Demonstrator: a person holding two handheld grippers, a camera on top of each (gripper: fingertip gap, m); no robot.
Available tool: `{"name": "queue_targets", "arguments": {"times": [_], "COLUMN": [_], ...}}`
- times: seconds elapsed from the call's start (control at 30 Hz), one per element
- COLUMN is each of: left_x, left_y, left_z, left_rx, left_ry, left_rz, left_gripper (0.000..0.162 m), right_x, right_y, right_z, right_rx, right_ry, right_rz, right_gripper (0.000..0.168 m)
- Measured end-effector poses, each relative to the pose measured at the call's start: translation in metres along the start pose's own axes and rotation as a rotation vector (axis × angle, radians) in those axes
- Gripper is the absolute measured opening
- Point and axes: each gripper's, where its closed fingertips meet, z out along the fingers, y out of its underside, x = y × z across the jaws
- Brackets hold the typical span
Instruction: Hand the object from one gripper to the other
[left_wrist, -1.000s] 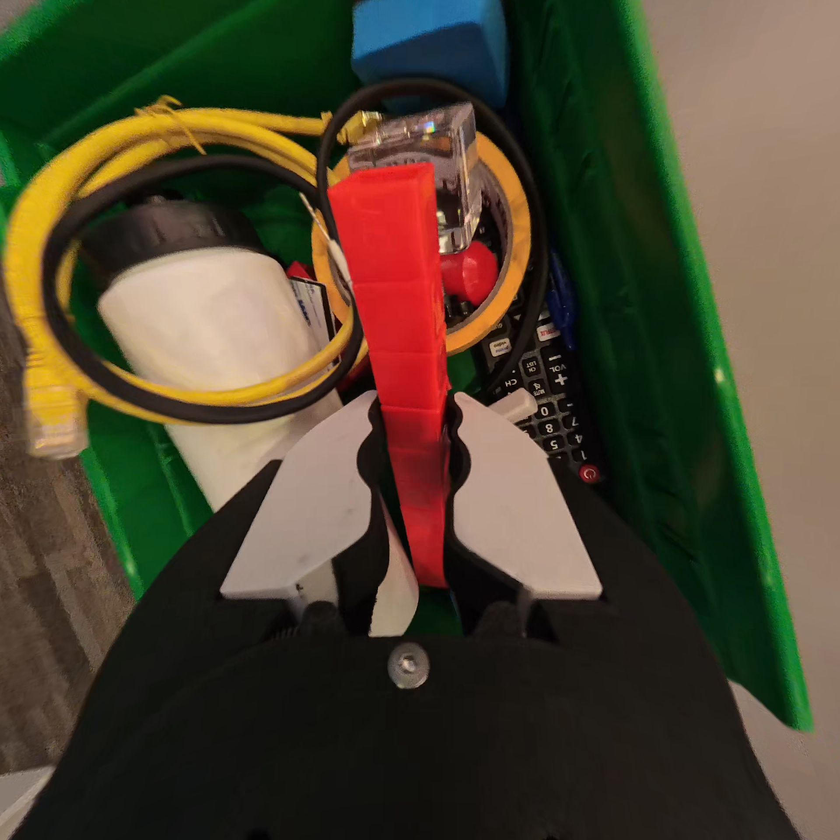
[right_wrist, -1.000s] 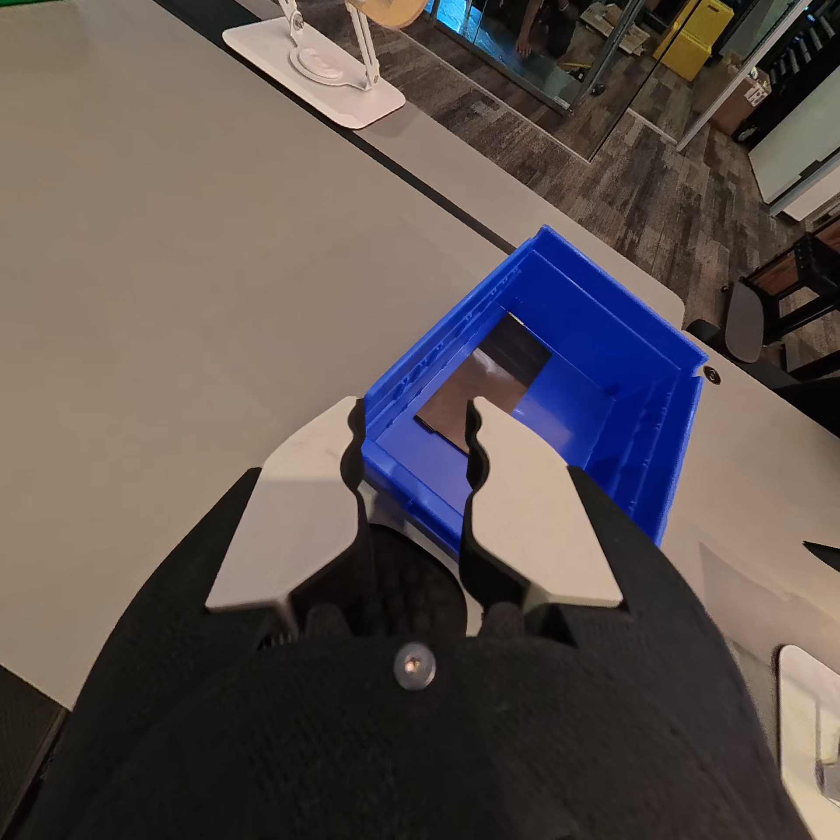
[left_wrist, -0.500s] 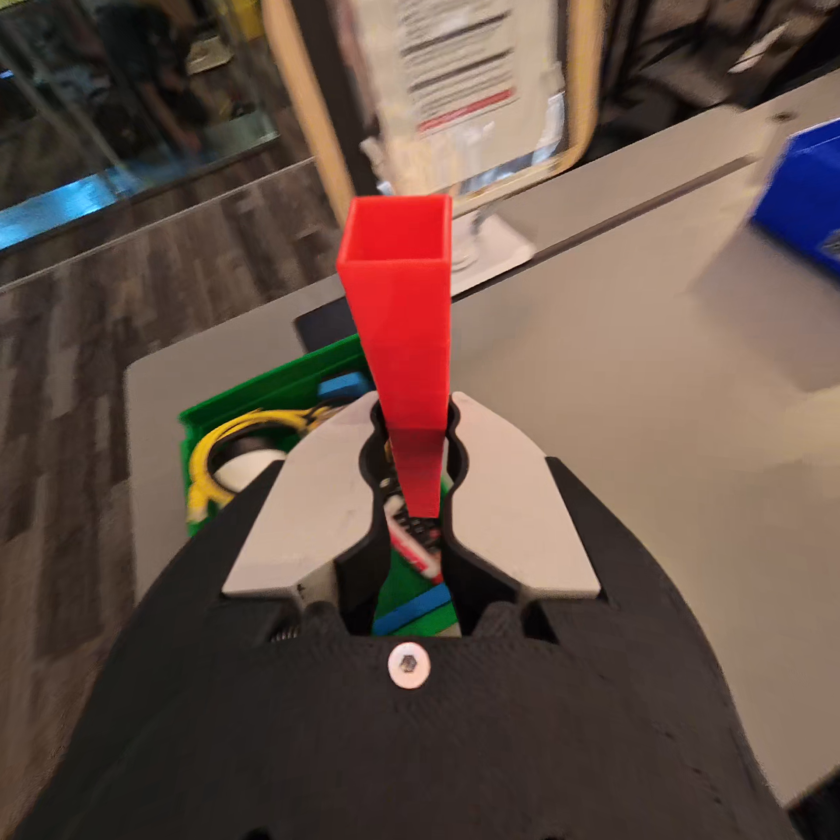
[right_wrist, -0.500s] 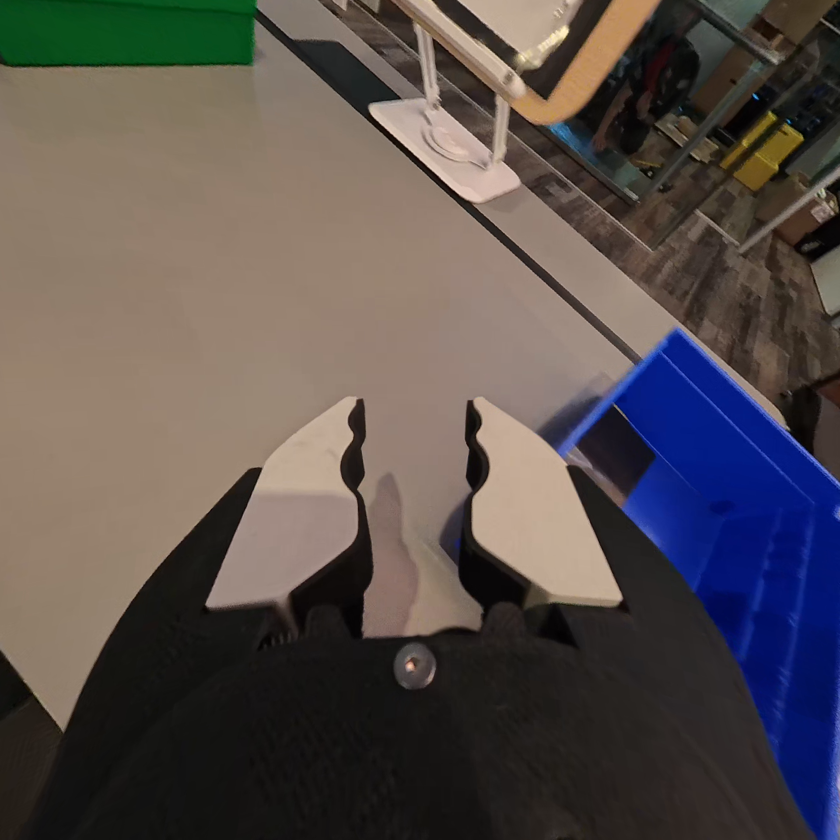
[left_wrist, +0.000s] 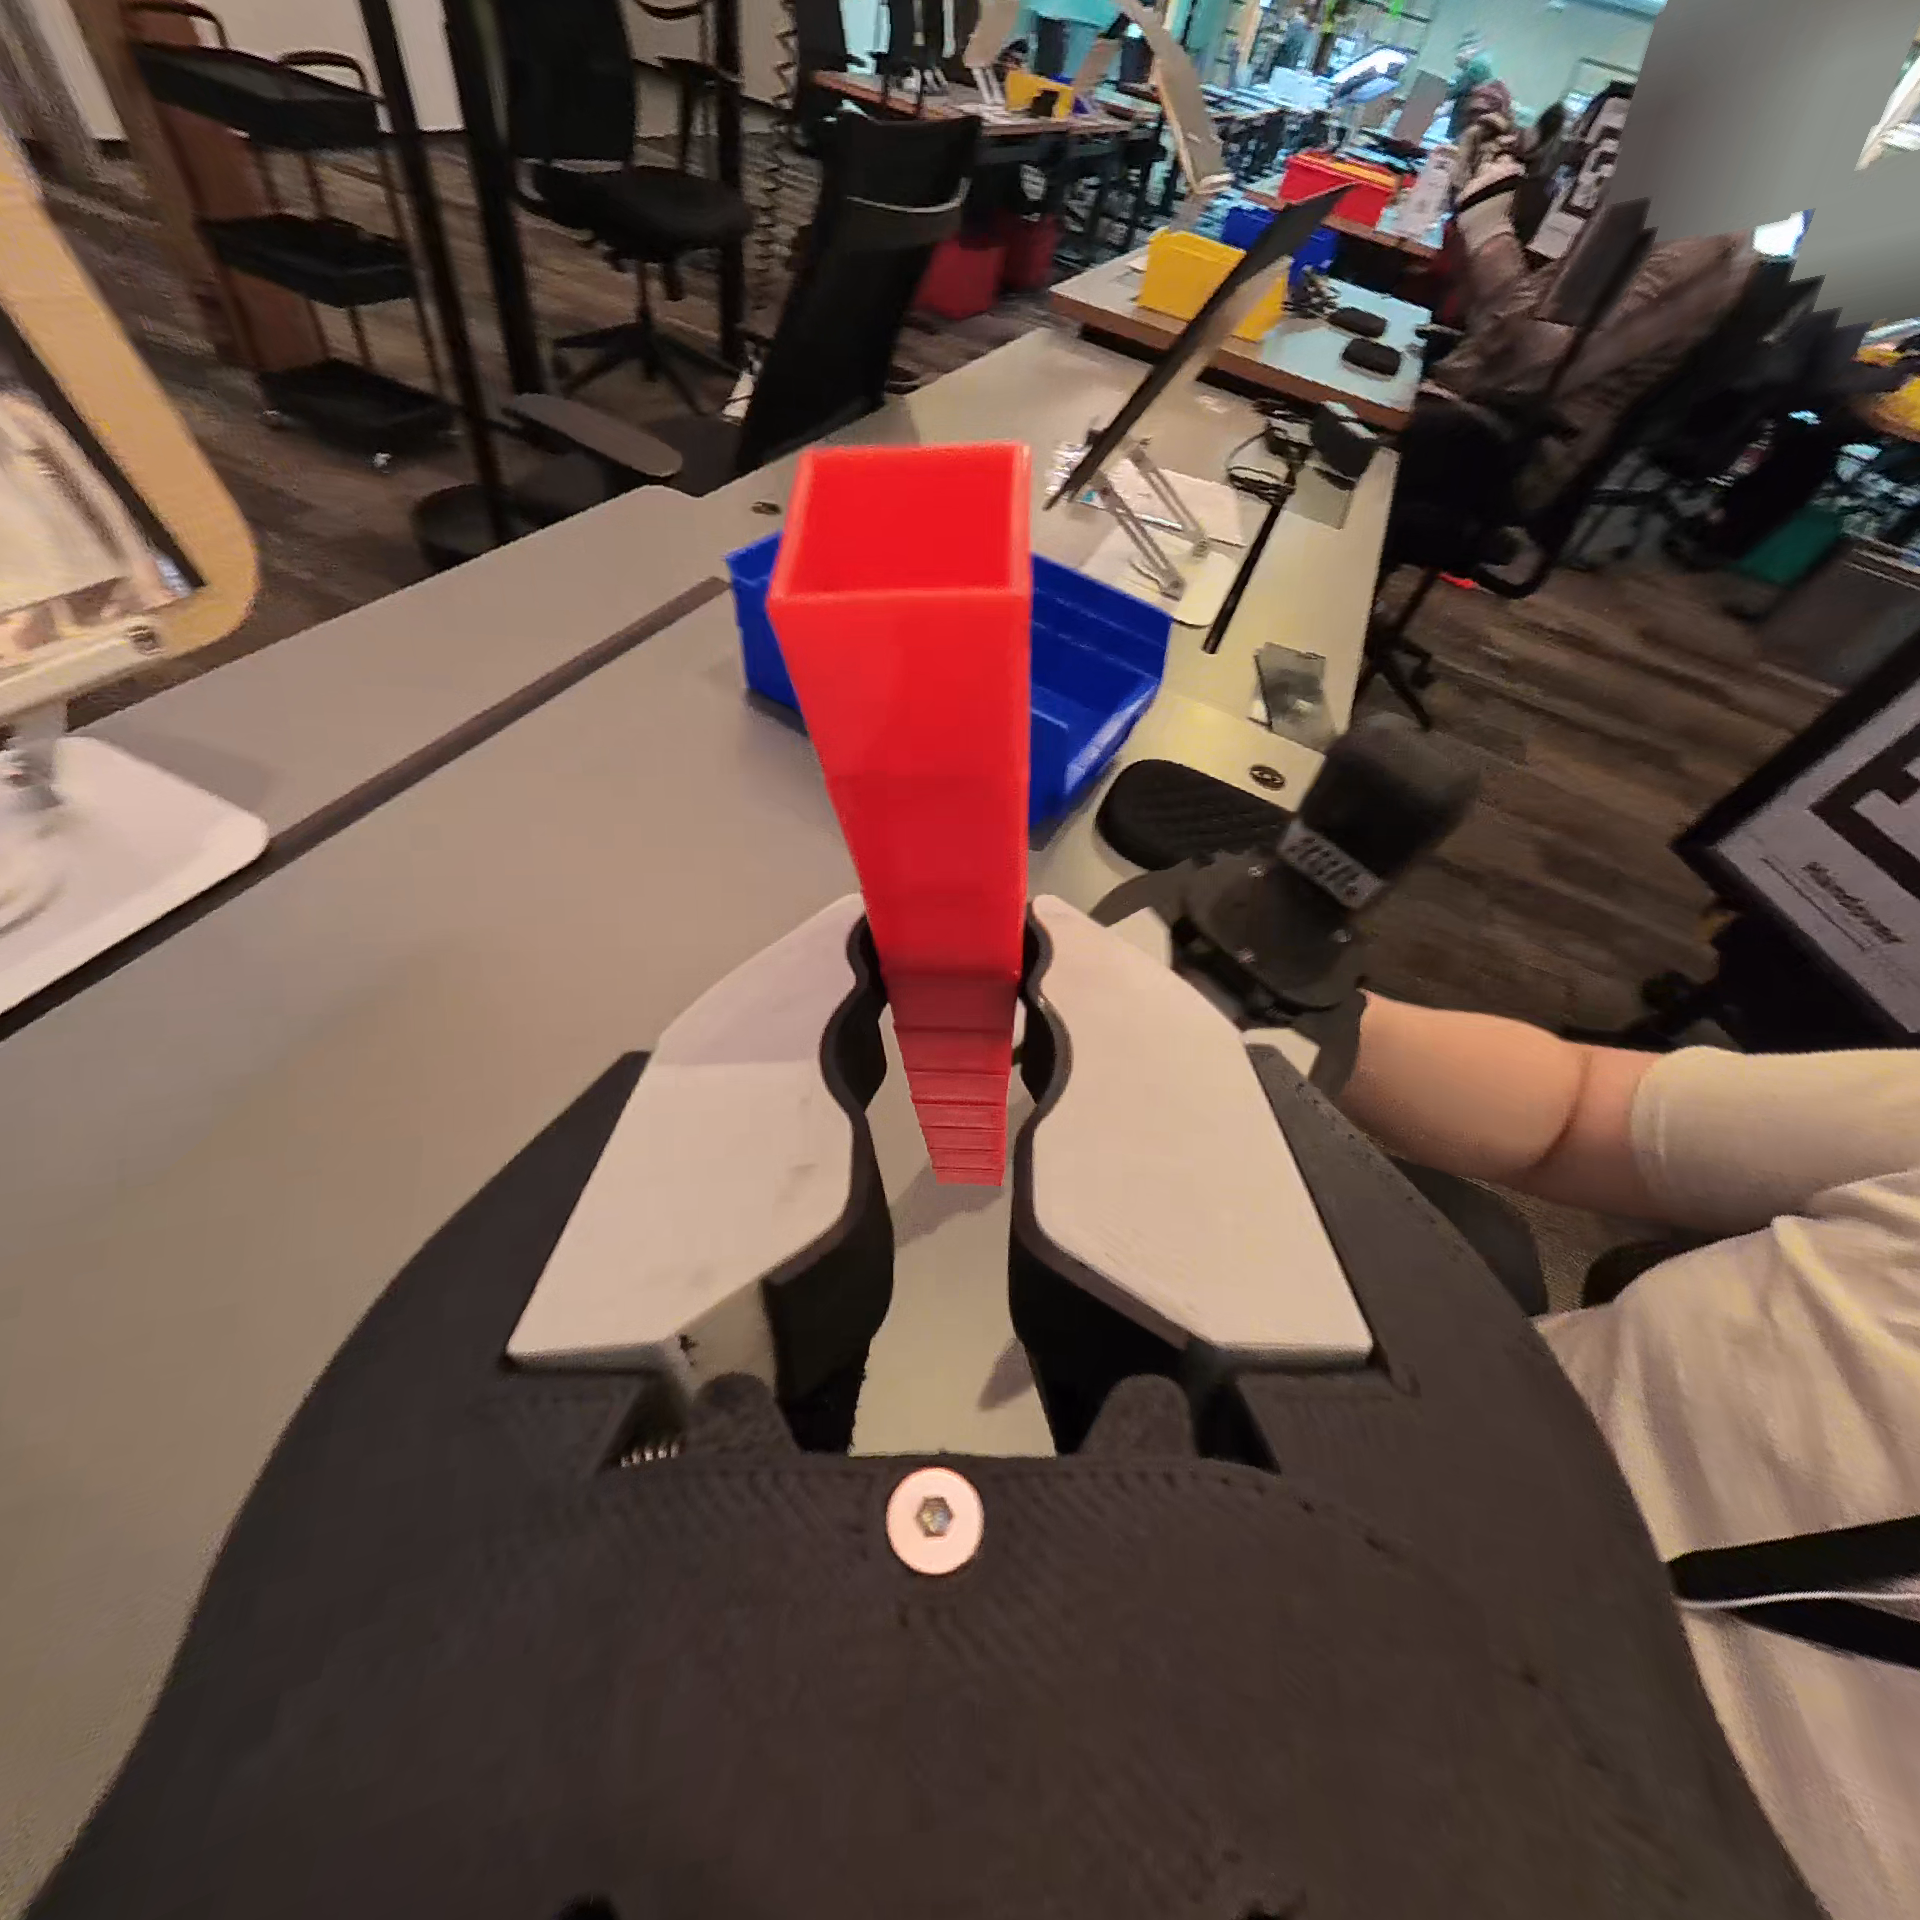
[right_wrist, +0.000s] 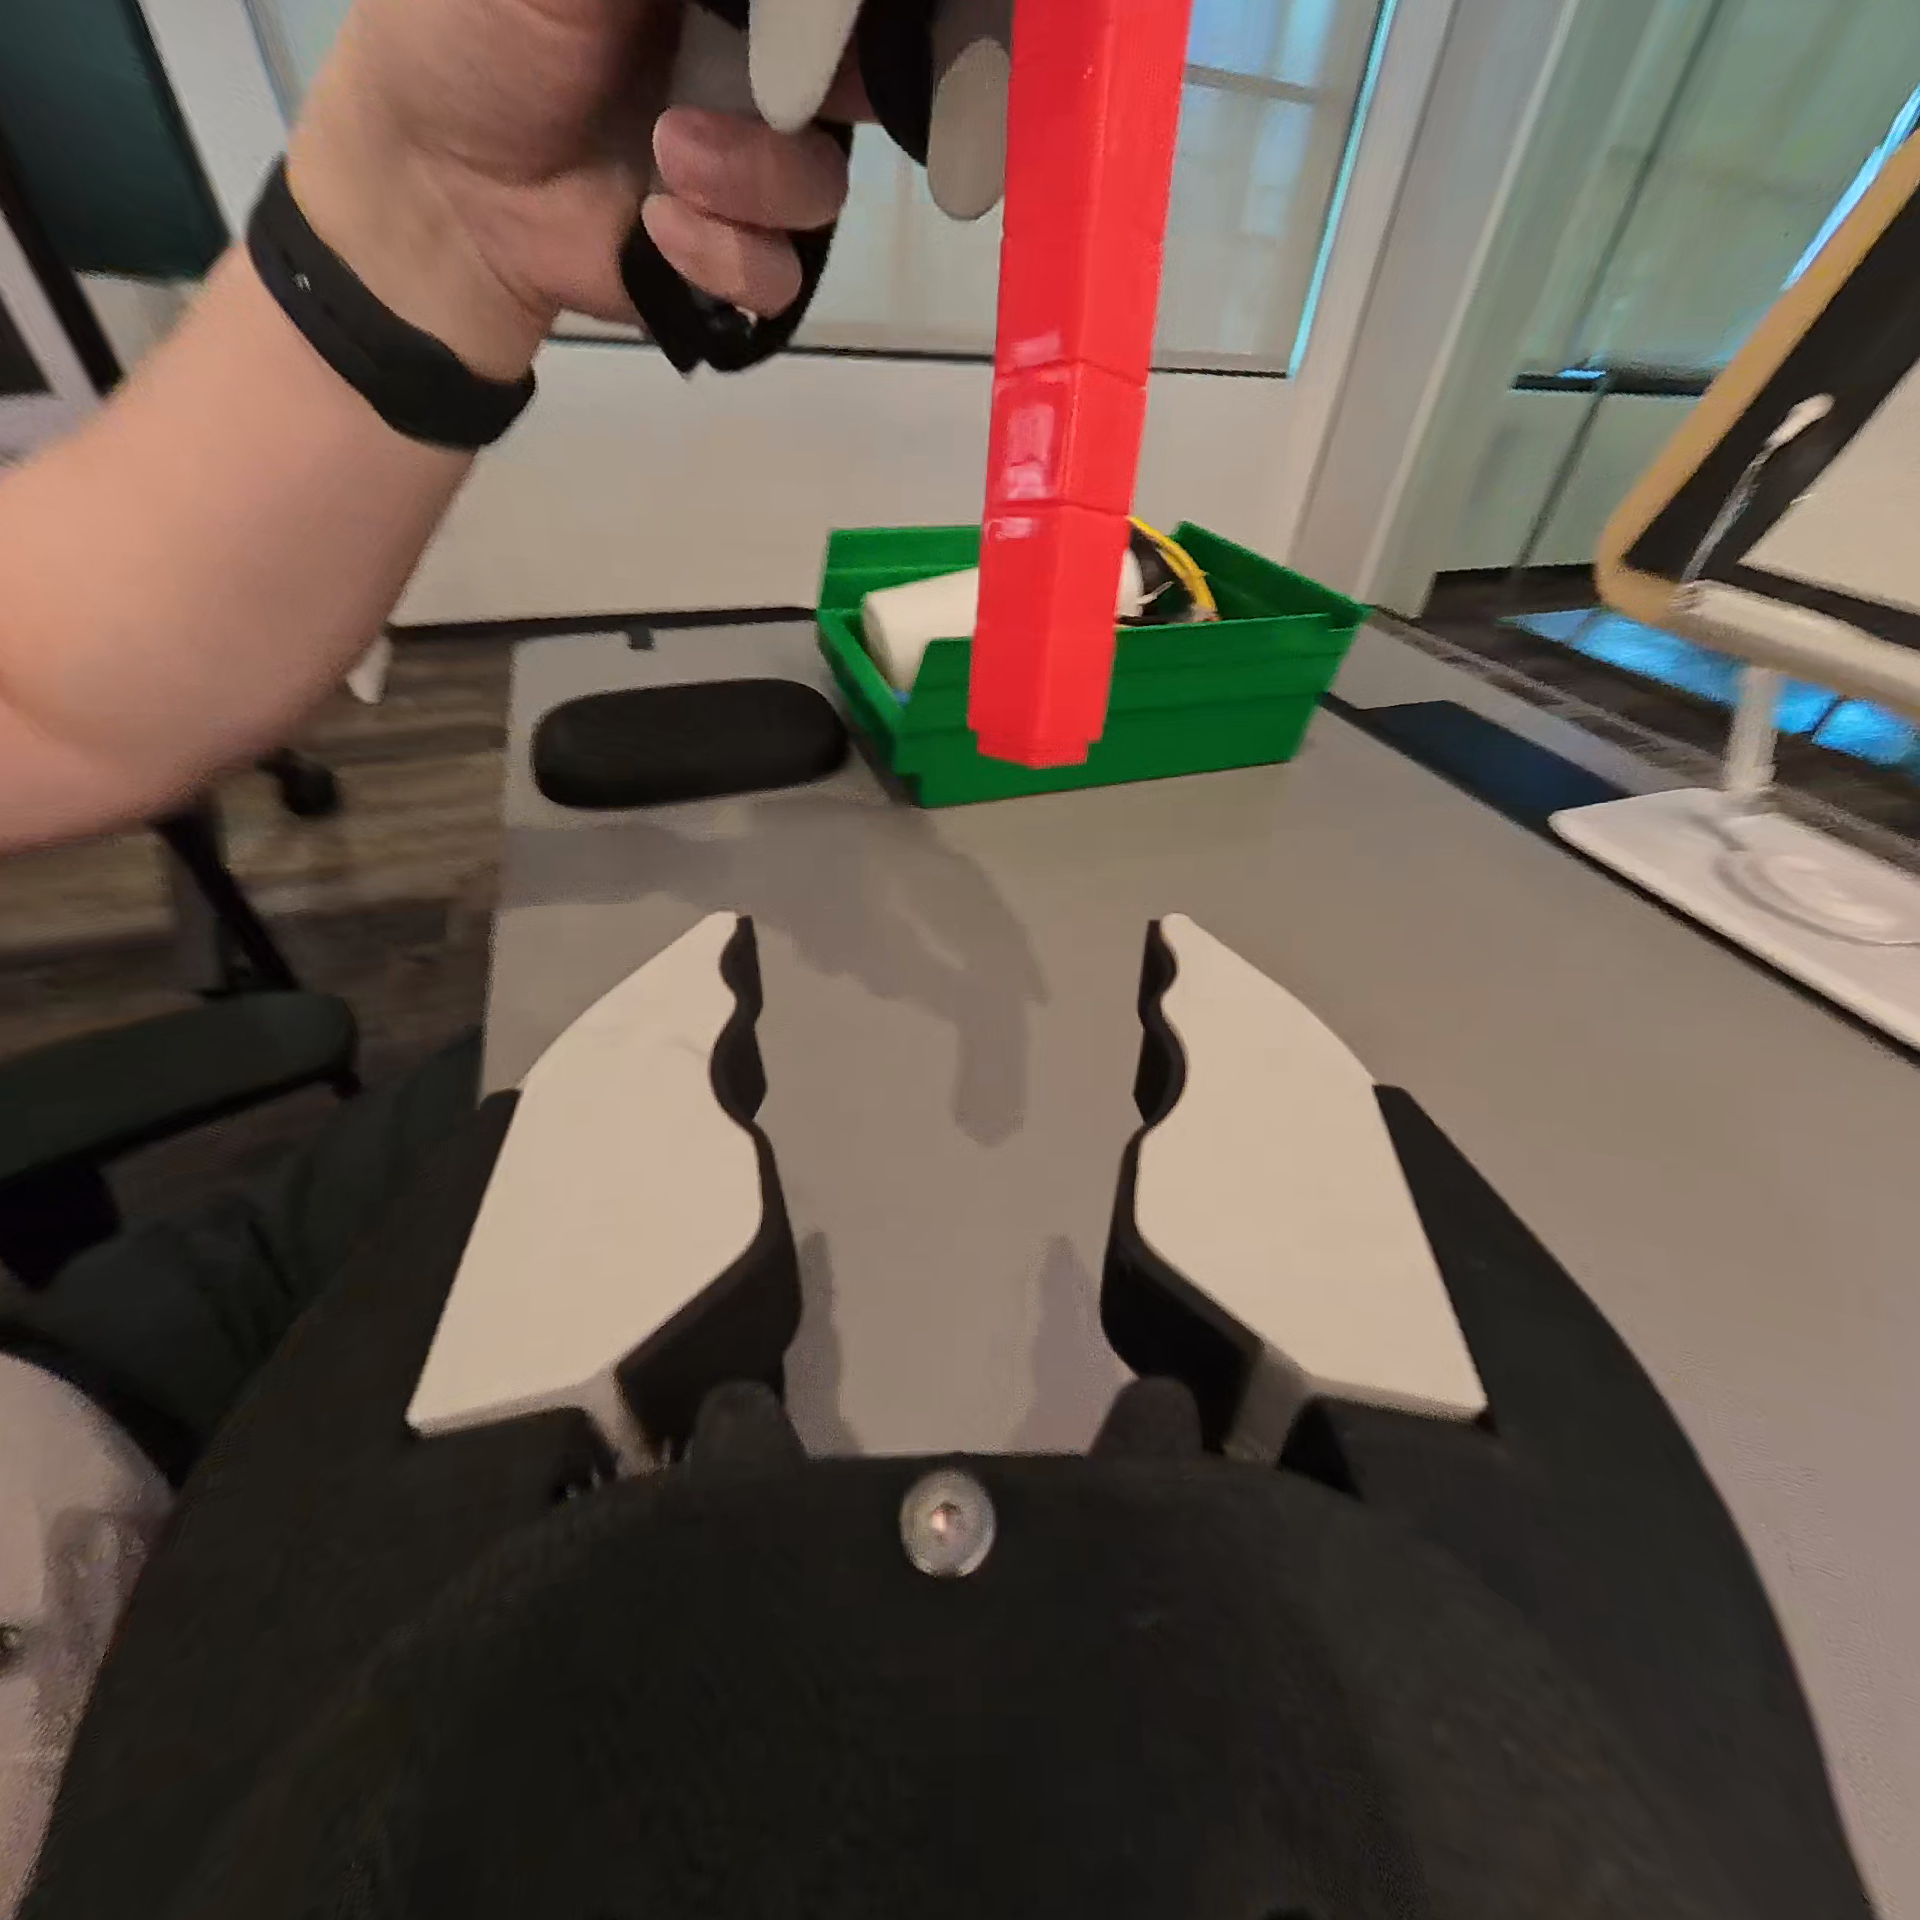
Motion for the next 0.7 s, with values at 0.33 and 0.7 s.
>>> {"name": "queue_targets", "arguments": {"times": [0.33, 0.7], "left_x": [0.044, 0.066], "left_y": [0.024, 0.002], "left_z": [0.035, 0.029], "left_rx": [-0.12, 0.002], "left_ry": [0.141, 0.202], "left_rz": [0.043, 0.054], "left_gripper": [0.022, 0.053], "right_x": [-0.01, -0.036], "right_y": [-0.033, -0.04], "right_z": [0.017, 0.005], "right_rx": [0.141, 0.245], "right_ry": [-0.175, -0.361], "right_rz": [0.144, 0.229], "right_gripper": [0.072, 0.024]}}
